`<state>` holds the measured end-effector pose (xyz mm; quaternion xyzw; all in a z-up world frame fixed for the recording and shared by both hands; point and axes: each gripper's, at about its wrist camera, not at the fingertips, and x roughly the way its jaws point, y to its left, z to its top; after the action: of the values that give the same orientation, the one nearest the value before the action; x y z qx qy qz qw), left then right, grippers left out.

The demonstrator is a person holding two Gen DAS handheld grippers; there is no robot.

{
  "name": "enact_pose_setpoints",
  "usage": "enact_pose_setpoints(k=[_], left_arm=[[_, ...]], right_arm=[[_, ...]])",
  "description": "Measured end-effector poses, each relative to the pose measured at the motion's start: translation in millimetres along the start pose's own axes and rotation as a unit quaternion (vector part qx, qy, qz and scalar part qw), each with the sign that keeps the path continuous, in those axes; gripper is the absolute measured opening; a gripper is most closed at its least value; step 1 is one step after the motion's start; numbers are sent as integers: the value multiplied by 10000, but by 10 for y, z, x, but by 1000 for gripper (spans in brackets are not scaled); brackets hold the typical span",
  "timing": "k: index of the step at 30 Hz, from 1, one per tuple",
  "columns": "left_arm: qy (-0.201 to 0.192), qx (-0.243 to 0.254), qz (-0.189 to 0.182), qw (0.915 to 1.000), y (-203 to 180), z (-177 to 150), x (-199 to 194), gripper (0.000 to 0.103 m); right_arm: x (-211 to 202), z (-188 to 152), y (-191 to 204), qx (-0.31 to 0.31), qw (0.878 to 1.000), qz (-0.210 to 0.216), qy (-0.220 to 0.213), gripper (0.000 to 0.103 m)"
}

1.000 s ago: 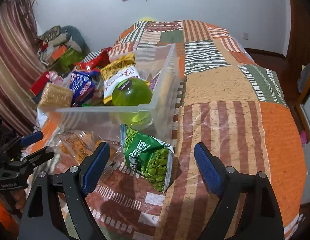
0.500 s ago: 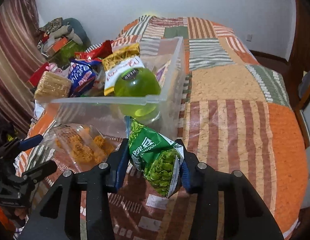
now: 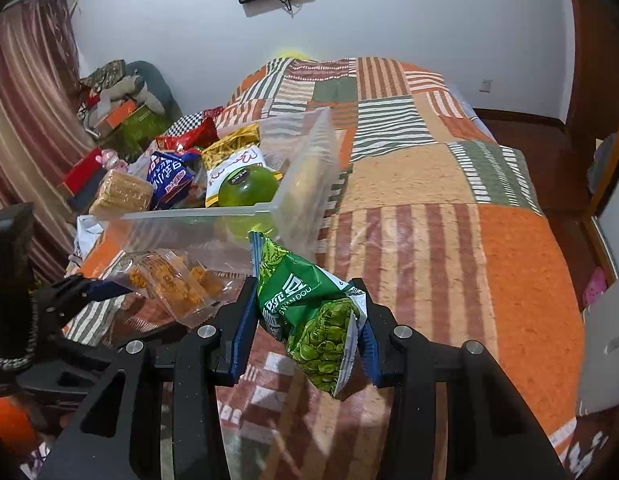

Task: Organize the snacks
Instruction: 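Grasp the orange puff bag with the left tool while the right tool grasps the green pea bag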

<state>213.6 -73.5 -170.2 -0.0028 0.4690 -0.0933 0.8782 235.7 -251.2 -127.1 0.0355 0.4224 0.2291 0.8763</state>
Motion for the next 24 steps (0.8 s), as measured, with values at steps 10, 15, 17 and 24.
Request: enact_pose_setpoints(k=[10,15,17,24], left_arm=[[-107,130,304,9994,-209,243,157,90],[-305,284,359,9985,-312,271,143,90],[-480,374,318,9976,-330,275,102,88],[-621,526,229,9964,-375,256,27,66]], right_arm=[[6,-26,-4,21,9997,261,5,41],[5,-34,58,-98,9997,243,-10,41],[2,-33,54,-84,9997,244,-10,41],[-52,-33,-4,60,9996,261,-61,41]])
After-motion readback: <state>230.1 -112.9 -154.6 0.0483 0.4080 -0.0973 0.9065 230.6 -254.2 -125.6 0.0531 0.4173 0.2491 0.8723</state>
